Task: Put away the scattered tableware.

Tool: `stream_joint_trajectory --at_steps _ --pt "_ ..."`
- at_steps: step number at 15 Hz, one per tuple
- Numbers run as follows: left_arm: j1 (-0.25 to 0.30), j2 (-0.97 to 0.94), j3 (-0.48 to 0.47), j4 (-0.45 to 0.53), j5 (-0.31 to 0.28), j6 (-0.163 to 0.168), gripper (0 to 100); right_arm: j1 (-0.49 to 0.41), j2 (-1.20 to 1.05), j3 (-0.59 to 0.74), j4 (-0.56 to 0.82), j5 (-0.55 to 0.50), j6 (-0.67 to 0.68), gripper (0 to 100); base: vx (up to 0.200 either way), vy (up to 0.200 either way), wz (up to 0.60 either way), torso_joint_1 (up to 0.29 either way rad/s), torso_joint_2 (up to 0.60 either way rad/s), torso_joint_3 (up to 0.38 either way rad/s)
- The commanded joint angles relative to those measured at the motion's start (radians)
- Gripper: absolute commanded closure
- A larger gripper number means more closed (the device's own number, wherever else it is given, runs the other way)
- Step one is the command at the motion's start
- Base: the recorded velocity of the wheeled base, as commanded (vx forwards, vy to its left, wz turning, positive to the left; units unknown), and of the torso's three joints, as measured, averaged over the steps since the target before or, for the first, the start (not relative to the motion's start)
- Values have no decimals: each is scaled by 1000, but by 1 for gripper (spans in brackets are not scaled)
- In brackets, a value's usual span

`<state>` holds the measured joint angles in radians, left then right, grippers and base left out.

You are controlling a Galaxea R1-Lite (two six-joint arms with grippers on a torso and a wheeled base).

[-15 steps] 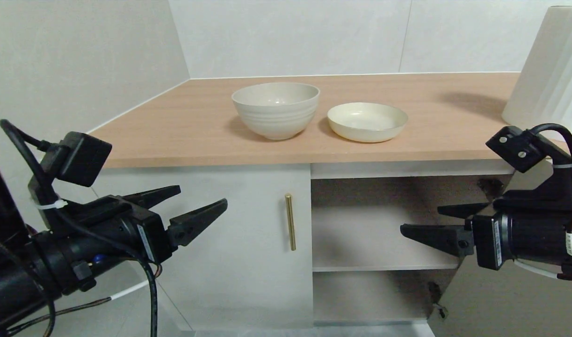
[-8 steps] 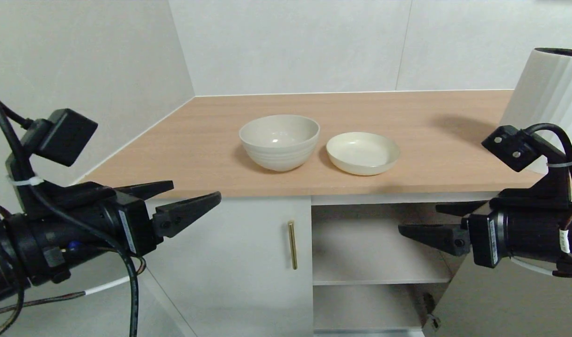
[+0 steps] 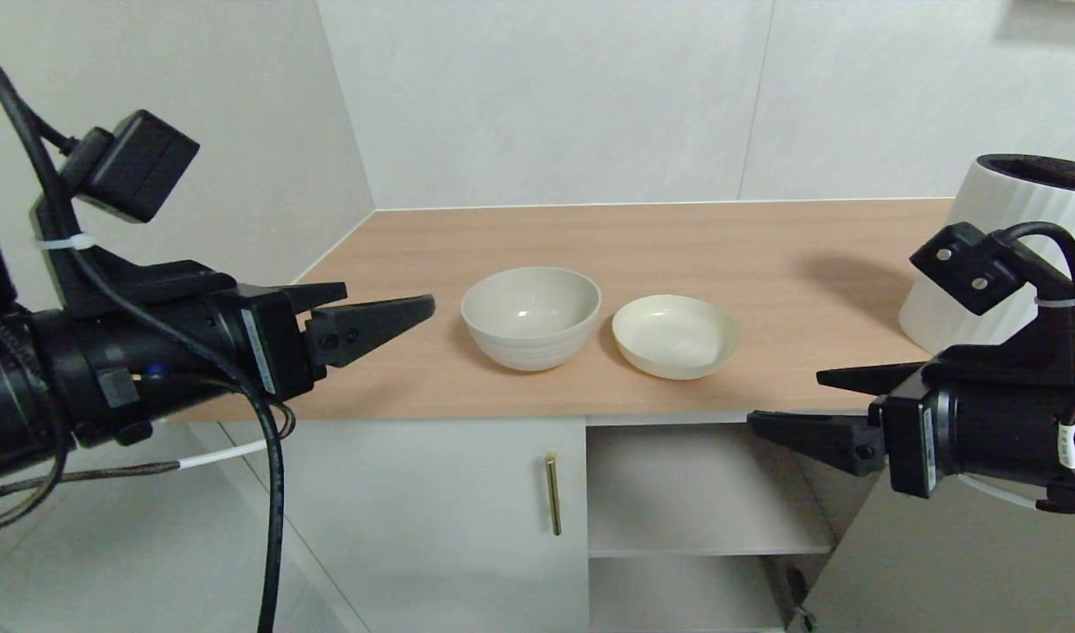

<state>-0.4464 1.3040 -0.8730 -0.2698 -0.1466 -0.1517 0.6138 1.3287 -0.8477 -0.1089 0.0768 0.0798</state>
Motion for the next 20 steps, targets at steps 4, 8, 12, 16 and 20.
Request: stream_joint_trajectory --at_steps 4,8,12,16,20 --pt "0 23 -555 198 18 -161 0 1 14 -31 20 -3 -8 0 0 0 0 9 -18 -10" --pt "-14 11 -302 420 -8 -158 0 0 41 -119 95 -6 75 0 0 0 0 0 0 0" --pt "-2 166 -244 389 2 -166 0 -19 173 -268 199 -126 156 0 0 0 0 0 0 0" --pt "11 288 -302 373 78 -276 0 -52 221 -292 198 -154 178 0 0 0 0 0 0 0" --pt "34 351 -354 369 98 -376 0 -55 288 -304 106 -233 236 0 0 0 0 0 0 0"
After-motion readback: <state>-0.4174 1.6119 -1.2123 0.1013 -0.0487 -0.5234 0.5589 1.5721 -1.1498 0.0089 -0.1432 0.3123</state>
